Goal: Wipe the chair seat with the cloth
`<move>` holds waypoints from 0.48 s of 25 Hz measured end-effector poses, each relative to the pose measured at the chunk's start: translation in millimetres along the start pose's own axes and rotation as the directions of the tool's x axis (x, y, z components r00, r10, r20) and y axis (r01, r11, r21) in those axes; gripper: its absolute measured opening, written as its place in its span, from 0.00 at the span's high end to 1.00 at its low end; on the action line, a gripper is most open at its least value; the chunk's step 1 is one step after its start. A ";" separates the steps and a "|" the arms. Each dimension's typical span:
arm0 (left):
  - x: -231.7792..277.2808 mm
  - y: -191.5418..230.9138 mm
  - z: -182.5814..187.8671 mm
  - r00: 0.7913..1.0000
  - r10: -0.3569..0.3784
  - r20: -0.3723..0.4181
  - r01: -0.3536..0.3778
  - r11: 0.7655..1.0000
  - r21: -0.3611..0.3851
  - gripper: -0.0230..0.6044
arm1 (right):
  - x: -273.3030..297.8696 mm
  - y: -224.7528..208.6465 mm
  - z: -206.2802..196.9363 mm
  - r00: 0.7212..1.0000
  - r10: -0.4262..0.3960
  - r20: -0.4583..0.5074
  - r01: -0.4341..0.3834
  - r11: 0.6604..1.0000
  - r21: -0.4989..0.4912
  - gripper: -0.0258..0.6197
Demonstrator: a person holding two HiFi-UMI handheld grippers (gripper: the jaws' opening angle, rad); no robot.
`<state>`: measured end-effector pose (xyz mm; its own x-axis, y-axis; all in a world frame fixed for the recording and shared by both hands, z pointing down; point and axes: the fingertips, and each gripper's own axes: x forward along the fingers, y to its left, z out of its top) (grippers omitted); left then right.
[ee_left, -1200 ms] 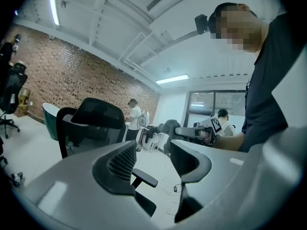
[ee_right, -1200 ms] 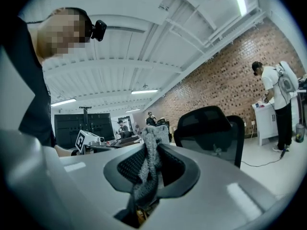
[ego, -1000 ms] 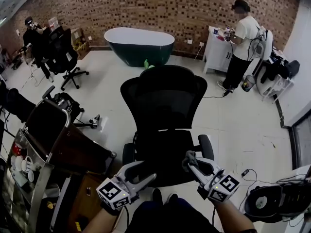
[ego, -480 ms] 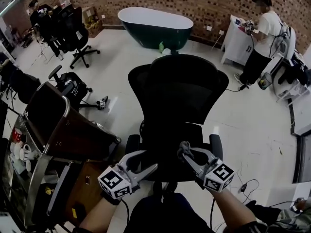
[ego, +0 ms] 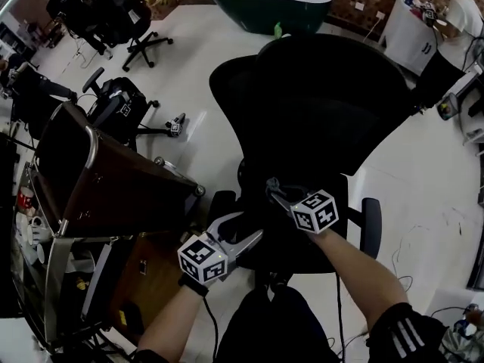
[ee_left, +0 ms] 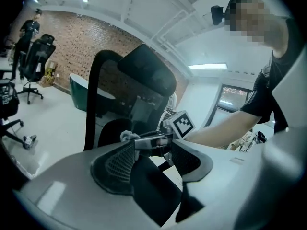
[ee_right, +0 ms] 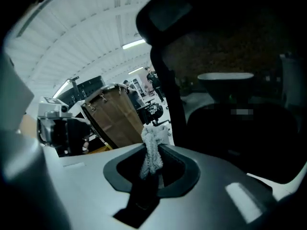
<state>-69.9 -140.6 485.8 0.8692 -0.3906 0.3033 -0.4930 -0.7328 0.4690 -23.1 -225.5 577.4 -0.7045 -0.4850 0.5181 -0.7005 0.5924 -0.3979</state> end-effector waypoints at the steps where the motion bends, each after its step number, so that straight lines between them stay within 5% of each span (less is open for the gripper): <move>1: 5.5 9.2 -8.9 1.000 0.012 -0.007 -0.012 1.000 -0.016 0.55 | 19.7 -11.9 -12.6 0.999 -0.008 -0.033 0.008 1.000 0.013 0.86; 7: 38.8 68.0 -41.1 0.996 0.081 0.035 -0.078 0.992 -0.094 0.54 | 118.2 -76.8 -73.3 0.984 -0.072 -0.164 0.084 0.994 0.068 0.86; 12: 48.1 96.3 -72.5 0.995 0.093 0.023 -0.089 0.988 -0.128 0.54 | 191.1 -88.5 -117.6 0.969 -0.076 -0.233 0.070 0.997 -0.035 0.86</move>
<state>-78.4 -189.6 605.7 0.8202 -0.4697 0.3266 -0.5696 -0.6176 0.5424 -82.4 -295.0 800.6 -0.6030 -0.3655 0.7091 -0.7437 0.5791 -0.3339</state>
